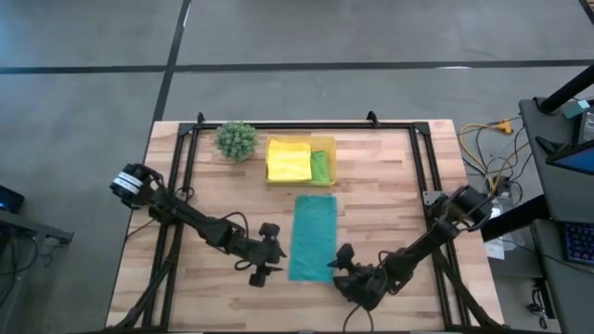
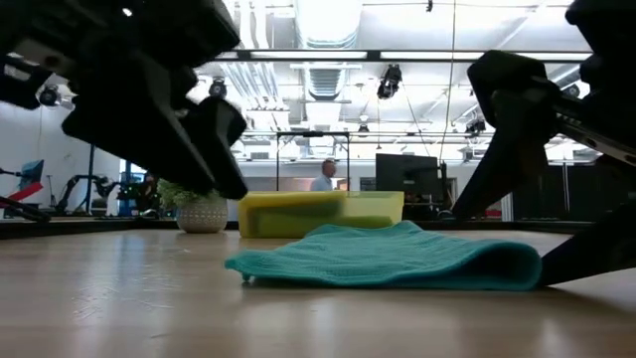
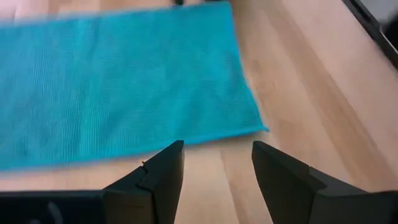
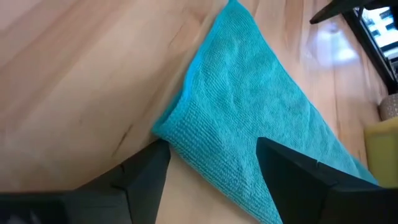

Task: Fold microfiber towels
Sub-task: Fold the light blue towel

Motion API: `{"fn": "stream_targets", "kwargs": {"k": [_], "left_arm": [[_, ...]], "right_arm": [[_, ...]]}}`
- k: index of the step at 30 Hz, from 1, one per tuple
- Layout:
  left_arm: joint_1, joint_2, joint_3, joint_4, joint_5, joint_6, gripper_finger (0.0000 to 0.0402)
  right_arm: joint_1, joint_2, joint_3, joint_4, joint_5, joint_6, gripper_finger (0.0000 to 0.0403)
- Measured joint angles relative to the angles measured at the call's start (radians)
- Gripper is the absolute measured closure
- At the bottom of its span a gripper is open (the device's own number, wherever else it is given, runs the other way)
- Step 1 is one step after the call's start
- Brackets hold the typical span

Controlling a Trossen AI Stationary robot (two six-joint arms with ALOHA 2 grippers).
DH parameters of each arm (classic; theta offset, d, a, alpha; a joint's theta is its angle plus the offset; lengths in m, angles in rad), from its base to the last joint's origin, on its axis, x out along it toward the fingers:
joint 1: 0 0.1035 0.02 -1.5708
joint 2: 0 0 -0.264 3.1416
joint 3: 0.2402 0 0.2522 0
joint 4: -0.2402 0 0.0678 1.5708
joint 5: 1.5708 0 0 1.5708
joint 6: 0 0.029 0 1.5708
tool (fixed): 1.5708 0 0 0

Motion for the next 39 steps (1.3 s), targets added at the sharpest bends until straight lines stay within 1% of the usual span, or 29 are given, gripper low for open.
{"fn": "stream_targets", "kwargs": {"k": [2, 4, 8, 10, 13, 16, 23, 26, 29, 32, 39], "left_arm": [[-0.01, 0.018, 0.016, 0.016, 0.001, 0.102, 0.0224], [-0.021, 0.035, 0.022, -0.004, -0.003, 0.192, 0.0224], [-0.041, 0.072, 0.041, 0.0, -0.064, 0.333, 0.0224], [-0.052, 0.099, 0.052, 0.007, -0.074, 0.408, 0.0224], [-0.067, 0.142, 0.081, 0.002, -0.078, 0.497, 0.0224], [-0.075, 0.171, 0.116, 0.0, -0.071, 0.542, 0.0224], [-0.073, 0.242, 0.174, -0.001, -0.063, 0.542, 0.0224], [-0.073, 0.284, 0.195, 0.005, -0.063, 0.534, 0.0224], [-0.069, 0.323, 0.219, -0.053, -0.058, 0.457, 0.0224], [-0.061, 0.338, 0.235, -0.097, -0.027, 0.361, 0.0224], [-0.057, 0.342, 0.236, -0.123, -0.02, 0.301, 0.0224]], "right_arm": [[0.0, 0.012, 0.015, -0.006, -0.004, 0.003, 0.0161], [0.0, 0.013, 0.023, -0.008, -0.007, 0.005, 0.0166], [0.002, 0.012, 0.031, -0.013, -0.011, 0.032, 0.0175], [0.006, 0.012, 0.03, -0.009, -0.011, 0.044, 0.0178], [0.014, 0.012, 0.028, -0.002, -0.012, 0.053, 0.0179], [0.026, 0.012, 0.03, 0.003, -0.014, 0.053, 0.0179], [0.037, 0.005, 0.034, 0.014, -0.022, 0.058, 0.0179], [0.037, 0.006, 0.051, 0.007, -0.039, 0.023, 0.0179], [0.037, 0.014, 0.068, 0.009, -0.053, 0.013, 0.0179], [0.037, 0.026, 0.076, 0.013, -0.067, 0.013, 0.0179], [0.014, 0.042, 0.077, 0.023, -0.082, 0.019, 0.0179]]}}
